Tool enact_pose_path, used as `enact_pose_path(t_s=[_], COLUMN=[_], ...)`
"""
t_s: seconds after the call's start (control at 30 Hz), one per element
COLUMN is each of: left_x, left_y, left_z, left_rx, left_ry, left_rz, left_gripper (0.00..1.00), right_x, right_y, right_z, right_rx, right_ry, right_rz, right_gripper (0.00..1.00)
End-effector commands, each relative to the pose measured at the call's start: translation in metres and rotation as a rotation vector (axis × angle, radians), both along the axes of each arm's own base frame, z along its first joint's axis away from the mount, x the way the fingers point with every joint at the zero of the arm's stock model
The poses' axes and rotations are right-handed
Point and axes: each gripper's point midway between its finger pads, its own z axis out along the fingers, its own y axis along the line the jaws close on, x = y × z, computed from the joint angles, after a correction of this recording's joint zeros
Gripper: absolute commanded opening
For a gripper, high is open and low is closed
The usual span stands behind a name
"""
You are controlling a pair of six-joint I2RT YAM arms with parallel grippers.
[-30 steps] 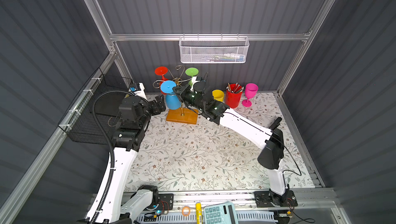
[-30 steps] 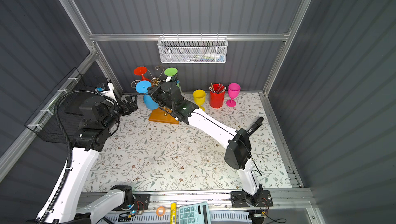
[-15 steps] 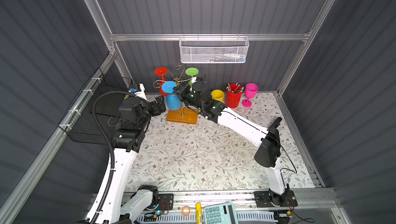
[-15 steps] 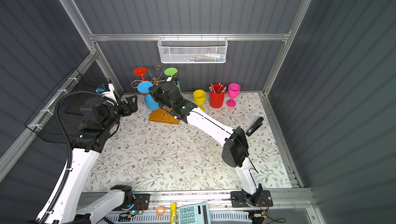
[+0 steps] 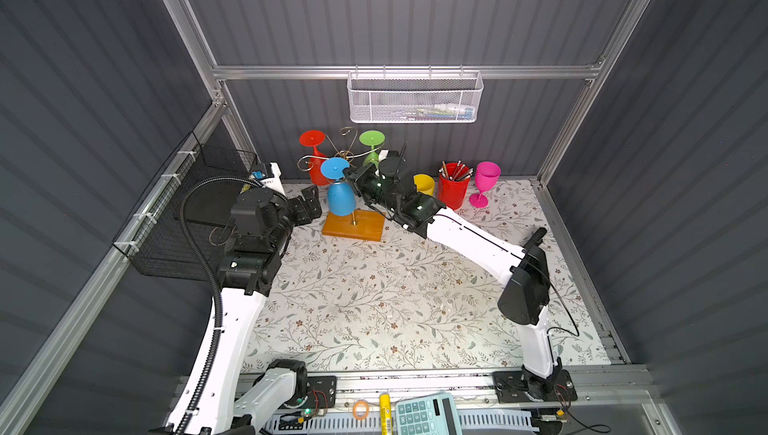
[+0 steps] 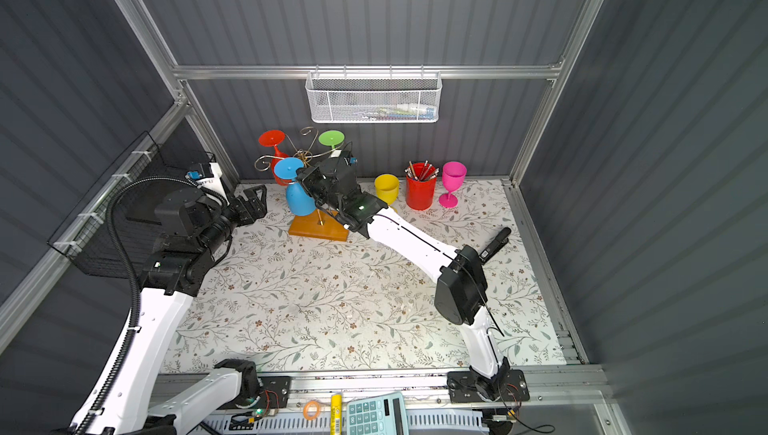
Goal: Take the wine glass off the wine glass rack
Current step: 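Work the blue glass stem out of its rack hook with the right gripper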
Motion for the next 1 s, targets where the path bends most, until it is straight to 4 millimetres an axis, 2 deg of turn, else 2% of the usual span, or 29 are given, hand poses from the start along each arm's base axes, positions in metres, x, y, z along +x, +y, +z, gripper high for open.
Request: enact_pose_path(t_s=[0.0,0.6,0.97], left_x=[-0.001,-0.001,-0.002], left_y=[0.003,0.003,0.003], left_z=[-0.003,-0.003,-0.002], left_rx=[0.024,0.023,0.02], left_ry=[0.002,0.004,0.001], left_rz=[0.007,0.006,0.005], left_gripper=[0.9,0.9,0.9], right_x=[0.006,0.01,0.017], right_y=[-0.026,-0.04,-0.037], right_z=[0.038,0.033,0.033], right_rx=[0.068,0.064,0.055], right_ry=[-0.064,0.004,0.081], right_rz=[-0.059,-0.092,-0.11], right_gripper=[0.0,0.0,0.0])
